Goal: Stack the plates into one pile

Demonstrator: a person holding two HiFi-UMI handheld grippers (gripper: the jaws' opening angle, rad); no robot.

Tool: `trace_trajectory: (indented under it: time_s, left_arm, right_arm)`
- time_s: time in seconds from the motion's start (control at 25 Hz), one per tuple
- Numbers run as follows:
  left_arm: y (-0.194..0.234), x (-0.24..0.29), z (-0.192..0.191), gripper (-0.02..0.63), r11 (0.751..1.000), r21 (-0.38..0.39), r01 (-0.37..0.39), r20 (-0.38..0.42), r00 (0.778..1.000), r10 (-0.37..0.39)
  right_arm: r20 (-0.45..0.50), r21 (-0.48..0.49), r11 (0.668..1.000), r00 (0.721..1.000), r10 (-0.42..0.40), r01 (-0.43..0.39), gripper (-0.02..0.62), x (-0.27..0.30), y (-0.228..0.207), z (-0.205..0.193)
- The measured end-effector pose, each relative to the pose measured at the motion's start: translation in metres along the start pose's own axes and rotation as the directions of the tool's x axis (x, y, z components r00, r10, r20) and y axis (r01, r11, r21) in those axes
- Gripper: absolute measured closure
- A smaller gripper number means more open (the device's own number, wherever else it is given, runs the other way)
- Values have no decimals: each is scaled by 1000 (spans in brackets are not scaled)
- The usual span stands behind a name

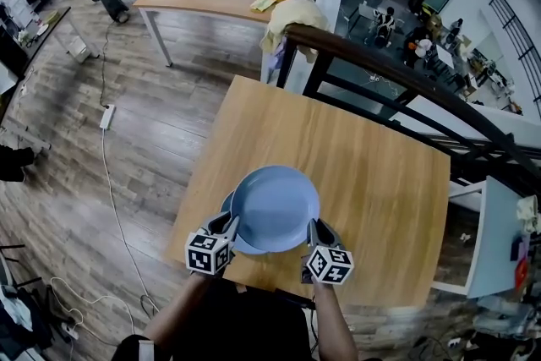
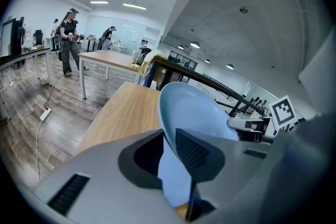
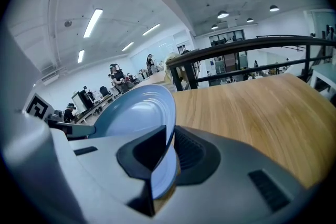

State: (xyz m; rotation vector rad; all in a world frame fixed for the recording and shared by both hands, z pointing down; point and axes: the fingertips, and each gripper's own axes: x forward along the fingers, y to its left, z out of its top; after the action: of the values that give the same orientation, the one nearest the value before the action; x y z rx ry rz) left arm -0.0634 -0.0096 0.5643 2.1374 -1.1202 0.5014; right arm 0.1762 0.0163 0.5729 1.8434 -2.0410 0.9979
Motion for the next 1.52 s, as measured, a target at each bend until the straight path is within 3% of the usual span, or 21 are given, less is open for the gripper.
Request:
trace_trajectory:
  time_s: [0.56, 1.52]
  left_arm:
    - [21, -37, -26, 523, 999, 16, 45, -29, 999, -44]
    - [43, -49, -87, 522, 998, 7, 69, -120, 991, -68]
  right_arm:
    - [0, 17, 999, 999, -48, 48, 531, -29, 38, -39]
    - [-67, 28, 995, 994, -90, 92, 531, -40, 51, -103]
